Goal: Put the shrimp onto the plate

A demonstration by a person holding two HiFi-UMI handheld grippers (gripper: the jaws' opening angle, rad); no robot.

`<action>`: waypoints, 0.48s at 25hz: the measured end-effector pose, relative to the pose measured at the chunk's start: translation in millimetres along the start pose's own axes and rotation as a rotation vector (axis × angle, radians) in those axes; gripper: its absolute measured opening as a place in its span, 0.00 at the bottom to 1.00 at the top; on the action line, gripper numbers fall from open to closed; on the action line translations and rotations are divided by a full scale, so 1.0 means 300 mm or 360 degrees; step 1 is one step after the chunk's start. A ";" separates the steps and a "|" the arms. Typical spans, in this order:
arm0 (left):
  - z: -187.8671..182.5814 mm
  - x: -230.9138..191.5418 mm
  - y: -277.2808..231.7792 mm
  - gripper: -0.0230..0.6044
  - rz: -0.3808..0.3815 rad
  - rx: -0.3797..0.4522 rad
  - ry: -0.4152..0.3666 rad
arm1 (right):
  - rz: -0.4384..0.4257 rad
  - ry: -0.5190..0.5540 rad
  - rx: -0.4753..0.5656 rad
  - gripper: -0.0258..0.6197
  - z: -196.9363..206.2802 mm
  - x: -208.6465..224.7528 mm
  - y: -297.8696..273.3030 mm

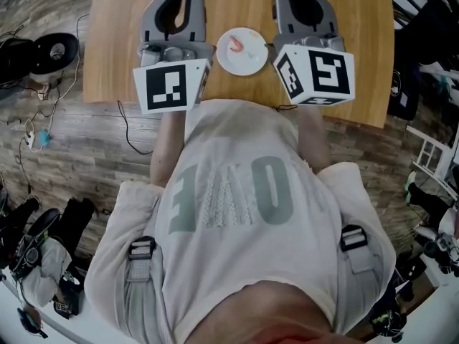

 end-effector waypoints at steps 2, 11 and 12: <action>-0.017 0.014 0.000 0.05 0.0027 0.0031 0.0012 | 0.0038 0.0054 0.0099 0.08 -0.058 -0.007 0.041; -0.055 0.072 -0.017 0.05 0.0079 0.0089 0.0006 | 0.0176 0.0112 0.0185 0.07 -0.083 0.005 0.158; -0.059 0.075 -0.015 0.05 0.0083 0.0098 0.0006 | 0.0181 0.0101 0.0183 0.07 -0.077 0.006 0.164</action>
Point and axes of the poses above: the fingertips, and each gripper's own axes: y backward along the fingers, x to its right, z out of its underside, the point moved 3 cm from there along y, backward along the fingers, and after that the axes turned 15 degrees about -z, right-handed, at the moved point
